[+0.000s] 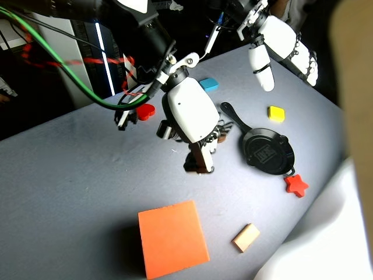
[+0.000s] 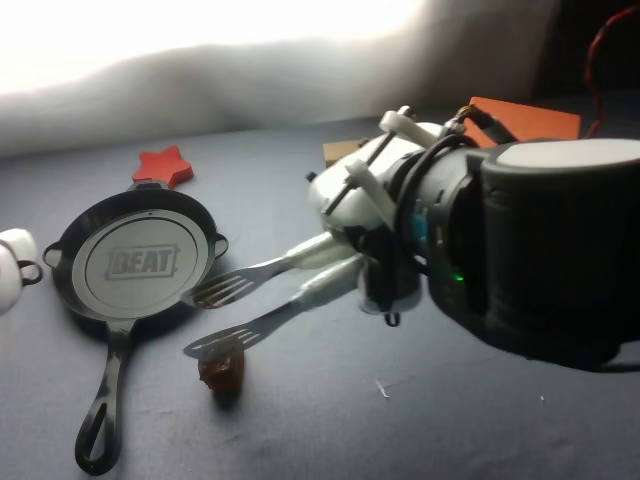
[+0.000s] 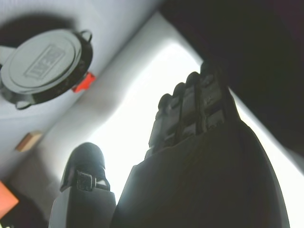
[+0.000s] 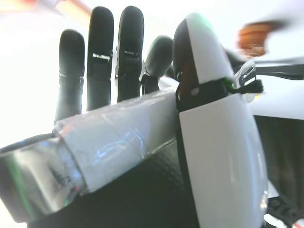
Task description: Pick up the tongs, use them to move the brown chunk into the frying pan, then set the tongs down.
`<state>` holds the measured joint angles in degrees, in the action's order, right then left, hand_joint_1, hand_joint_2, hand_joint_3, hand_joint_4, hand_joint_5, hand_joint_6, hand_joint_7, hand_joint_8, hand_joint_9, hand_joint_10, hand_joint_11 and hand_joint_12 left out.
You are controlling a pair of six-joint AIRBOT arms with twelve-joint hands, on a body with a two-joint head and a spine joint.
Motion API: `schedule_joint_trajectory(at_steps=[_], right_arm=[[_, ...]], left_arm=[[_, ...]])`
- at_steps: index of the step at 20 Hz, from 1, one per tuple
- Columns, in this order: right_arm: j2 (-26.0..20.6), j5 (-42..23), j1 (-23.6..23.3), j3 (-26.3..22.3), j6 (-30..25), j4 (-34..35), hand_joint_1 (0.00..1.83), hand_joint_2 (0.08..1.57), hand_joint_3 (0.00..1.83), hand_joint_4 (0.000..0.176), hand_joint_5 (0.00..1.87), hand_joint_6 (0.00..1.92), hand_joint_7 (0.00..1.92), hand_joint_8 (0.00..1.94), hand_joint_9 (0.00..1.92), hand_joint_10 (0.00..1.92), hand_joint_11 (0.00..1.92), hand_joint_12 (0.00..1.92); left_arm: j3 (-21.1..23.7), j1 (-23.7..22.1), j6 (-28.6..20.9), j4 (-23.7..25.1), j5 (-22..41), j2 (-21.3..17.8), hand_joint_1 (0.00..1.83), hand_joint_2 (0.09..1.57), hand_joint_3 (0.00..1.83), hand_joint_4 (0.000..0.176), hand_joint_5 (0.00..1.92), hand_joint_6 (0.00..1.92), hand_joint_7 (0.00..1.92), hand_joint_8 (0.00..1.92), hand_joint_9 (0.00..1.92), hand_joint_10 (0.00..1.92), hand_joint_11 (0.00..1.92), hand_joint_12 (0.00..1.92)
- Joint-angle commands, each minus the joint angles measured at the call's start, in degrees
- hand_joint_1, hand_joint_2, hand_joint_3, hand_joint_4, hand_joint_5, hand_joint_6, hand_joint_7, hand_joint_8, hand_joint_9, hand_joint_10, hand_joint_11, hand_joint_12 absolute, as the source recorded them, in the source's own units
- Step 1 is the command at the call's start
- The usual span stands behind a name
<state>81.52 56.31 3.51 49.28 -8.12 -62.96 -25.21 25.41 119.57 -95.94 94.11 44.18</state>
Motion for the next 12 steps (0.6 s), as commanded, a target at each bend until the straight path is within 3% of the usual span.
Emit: schedule_joint_trajectory(at_steps=[1, 7, 8, 9, 10, 11, 12], right_arm=[[0.1, -0.5, -0.3, 0.4, -0.5, -5.0, 1.08, 1.26, 0.00, 0.000, 0.70, 1.39, 1.00, 0.01, 0.72, 0.64, 0.31, 1.51], [2.6, -1.2, 0.7, 2.6, -4.4, -6.5, 1.09, 1.25, 0.00, 0.000, 0.72, 1.35, 1.02, 0.01, 0.75, 0.64, 0.36, 1.48], [2.6, -1.4, 1.0, 2.7, -4.6, -6.5, 1.14, 1.19, 0.00, 0.000, 0.62, 0.88, 1.01, 0.01, 0.74, 0.62, 0.35, 1.46], [2.6, -1.4, 1.4, 2.7, -4.8, -6.5, 1.14, 1.19, 0.00, 0.000, 0.62, 0.88, 1.01, 0.01, 0.74, 0.62, 0.35, 1.46], [2.6, -1.6, 2.2, 2.7, -4.8, -6.5, 1.16, 1.18, 0.00, 0.000, 0.65, 0.64, 1.00, 0.01, 0.74, 0.61, 0.34, 1.46], [2.6, -1.7, 2.6, 2.8, -4.9, -6.5, 1.16, 1.18, 0.00, 0.000, 0.69, 0.51, 1.00, 0.00, 0.74, 0.59, 0.34, 1.45], [2.6, -1.8, 3.0, 2.8, -5.0, -6.5, 1.16, 1.18, 0.00, 0.000, 0.69, 0.51, 1.00, 0.00, 0.74, 0.59, 0.34, 1.45]], left_arm=[[0.1, 0.0, -0.1, 4.3, 5.7, -0.1, 0.00, 1.24, 0.00, 0.000, 0.00, 0.00, 0.00, 0.00, 0.00, 0.00, 0.00, 0.01], [0.7, -0.1, -2.5, 1.2, 6.9, 0.1, 0.00, 1.24, 0.00, 0.000, 0.00, 0.00, 0.00, 0.00, 0.00, 0.00, 0.00, 0.00], [0.7, -0.1, -2.6, 1.1, 6.9, 0.1, 0.00, 1.25, 0.01, 0.000, 0.00, 0.00, 0.00, 0.00, 0.00, 0.00, 0.00, 0.00], [0.7, -0.1, -2.6, 1.1, 6.9, 0.1, 0.00, 1.25, 0.01, 0.000, 0.00, 0.00, 0.00, 0.00, 0.00, 0.00, 0.00, 0.00], [0.7, -0.1, -2.6, 1.1, 6.9, 0.2, 0.00, 1.26, 0.01, 0.000, 0.00, 0.00, 0.00, 0.00, 0.00, 0.00, 0.00, 0.00], [0.7, -0.1, -2.6, 1.1, 6.9, 0.3, 0.00, 1.26, 0.01, 0.000, 0.00, 0.00, 0.00, 0.00, 0.00, 0.00, 0.00, 0.00], [0.7, -0.1, -2.6, 1.1, 6.9, 0.4, 0.00, 1.26, 0.01, 0.000, 0.00, 0.00, 0.00, 0.00, 0.00, 0.00, 0.00, 0.00]])
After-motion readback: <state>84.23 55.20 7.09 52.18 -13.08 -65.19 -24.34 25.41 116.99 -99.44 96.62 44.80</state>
